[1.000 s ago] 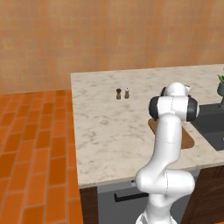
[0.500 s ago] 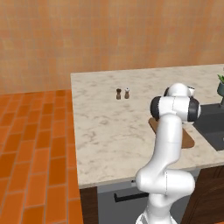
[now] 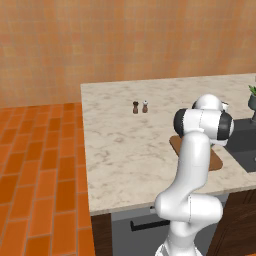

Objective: Pick up the sponge from the counter and clean the cutting board by briefly scrubbing or pressing down on the cutting board. Once finished, release the sponge.

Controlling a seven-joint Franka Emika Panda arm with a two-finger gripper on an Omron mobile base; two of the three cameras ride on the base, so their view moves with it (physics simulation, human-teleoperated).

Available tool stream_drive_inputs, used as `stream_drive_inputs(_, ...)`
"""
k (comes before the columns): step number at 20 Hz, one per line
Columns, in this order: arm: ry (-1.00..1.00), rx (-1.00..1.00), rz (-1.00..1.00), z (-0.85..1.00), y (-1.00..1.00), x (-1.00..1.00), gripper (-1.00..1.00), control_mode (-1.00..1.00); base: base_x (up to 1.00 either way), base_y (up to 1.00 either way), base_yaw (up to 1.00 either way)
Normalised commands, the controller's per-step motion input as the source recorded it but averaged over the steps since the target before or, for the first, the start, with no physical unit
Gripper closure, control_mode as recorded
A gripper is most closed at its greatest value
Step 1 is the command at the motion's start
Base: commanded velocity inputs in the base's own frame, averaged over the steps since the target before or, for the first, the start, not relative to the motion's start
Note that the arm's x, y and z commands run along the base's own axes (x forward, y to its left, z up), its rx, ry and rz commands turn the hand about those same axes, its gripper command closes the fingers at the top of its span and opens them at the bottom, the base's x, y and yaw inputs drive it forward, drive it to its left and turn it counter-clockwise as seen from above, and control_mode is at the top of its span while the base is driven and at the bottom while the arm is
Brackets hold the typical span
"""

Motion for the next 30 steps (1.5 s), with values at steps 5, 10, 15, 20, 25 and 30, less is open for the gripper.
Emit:
stream_drive_inputs(5, 0.0, -0.03, 0.0, -0.8, 0.16, -0.07, 1.0, -1.0, 0.0, 0.0, 0.0)
stream_drive_inputs(10, -0.13, -0.02, 0.0, -0.2, 0.08, -0.76, 1.0, -1.0, 0.0, 0.0, 0.0)
stream_drive_inputs(15, 0.0, -0.03, 0.0, -0.39, 0.24, -0.29, 1.0, -1.0, 0.0, 0.0, 0.0)
stream_drive_inputs(20, -0.01, -0.06, 0.0, -0.53, 0.33, -0.16, 1.0, -1.0, 0.0, 0.0, 0.0)
stream_drive_inputs(25, -0.02, 0.0, 0.0, 0.0, 0.02, -0.92, 1.0, -1.0, 0.0, 0.0, 0.0)
stream_drive_inputs(30, 0.0, -0.03, 0.0, -0.52, 0.31, -0.28, 1.0, -1.0, 0.0, 0.0, 0.0)
